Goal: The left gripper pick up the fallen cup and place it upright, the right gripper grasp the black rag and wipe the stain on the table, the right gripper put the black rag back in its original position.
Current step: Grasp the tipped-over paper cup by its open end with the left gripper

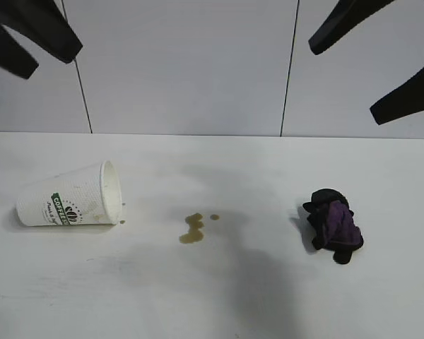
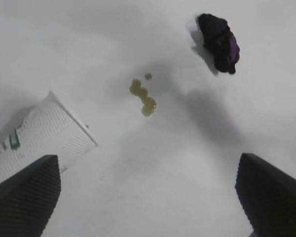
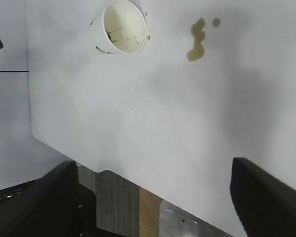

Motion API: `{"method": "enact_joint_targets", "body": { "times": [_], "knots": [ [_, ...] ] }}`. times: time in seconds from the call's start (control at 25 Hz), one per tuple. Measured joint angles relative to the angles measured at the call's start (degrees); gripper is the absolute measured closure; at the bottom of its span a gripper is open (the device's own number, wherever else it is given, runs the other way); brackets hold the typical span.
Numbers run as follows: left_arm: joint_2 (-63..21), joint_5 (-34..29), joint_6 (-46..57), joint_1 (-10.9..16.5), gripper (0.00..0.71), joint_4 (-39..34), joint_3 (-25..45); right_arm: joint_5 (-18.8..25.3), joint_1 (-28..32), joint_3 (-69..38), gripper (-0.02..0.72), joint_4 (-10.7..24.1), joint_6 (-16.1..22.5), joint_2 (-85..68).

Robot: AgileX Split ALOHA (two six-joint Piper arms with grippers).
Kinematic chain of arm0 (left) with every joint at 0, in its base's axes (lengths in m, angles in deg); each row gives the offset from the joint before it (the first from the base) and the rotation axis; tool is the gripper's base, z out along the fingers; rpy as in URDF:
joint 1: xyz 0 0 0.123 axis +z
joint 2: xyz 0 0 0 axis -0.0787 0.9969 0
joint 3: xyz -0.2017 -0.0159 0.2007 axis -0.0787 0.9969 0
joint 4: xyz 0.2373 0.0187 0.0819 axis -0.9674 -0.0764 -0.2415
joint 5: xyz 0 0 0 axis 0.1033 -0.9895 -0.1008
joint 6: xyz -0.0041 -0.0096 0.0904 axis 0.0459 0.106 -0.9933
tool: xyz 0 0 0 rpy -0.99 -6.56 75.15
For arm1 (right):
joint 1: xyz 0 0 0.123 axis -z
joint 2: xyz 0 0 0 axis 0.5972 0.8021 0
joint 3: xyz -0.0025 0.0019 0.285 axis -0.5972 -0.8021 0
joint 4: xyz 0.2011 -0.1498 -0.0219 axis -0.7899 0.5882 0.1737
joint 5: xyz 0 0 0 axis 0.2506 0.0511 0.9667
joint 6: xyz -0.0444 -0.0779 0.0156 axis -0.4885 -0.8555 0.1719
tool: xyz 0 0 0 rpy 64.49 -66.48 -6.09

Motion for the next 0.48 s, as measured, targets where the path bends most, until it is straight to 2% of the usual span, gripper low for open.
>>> {"method": "enact_joint_targets", "body": {
  "times": [0.12,0.2,0.32,0.48],
  "knots": [
    [0.00,1.03,-10.28,-4.89,0.014,-6.54,-0.36,0.00,0.00,0.00,0.126,-0.01,0.00,0.00],
    [0.13,3.24,-13.29,-8.31,0.014,-10.71,-0.36,0.00,0.00,0.00,0.126,-0.01,0.00,0.00],
    [1.52,7.22,-14.09,-12.84,0.014,-19.08,-0.36,0.00,0.00,0.00,0.126,-0.01,0.00,0.00],
    [6.30,8.91,-9.99,-17.70,0.014,-32.09,-0.36,0.05,0.00,0.00,0.126,-0.01,0.00,0.00]
  ]
}}
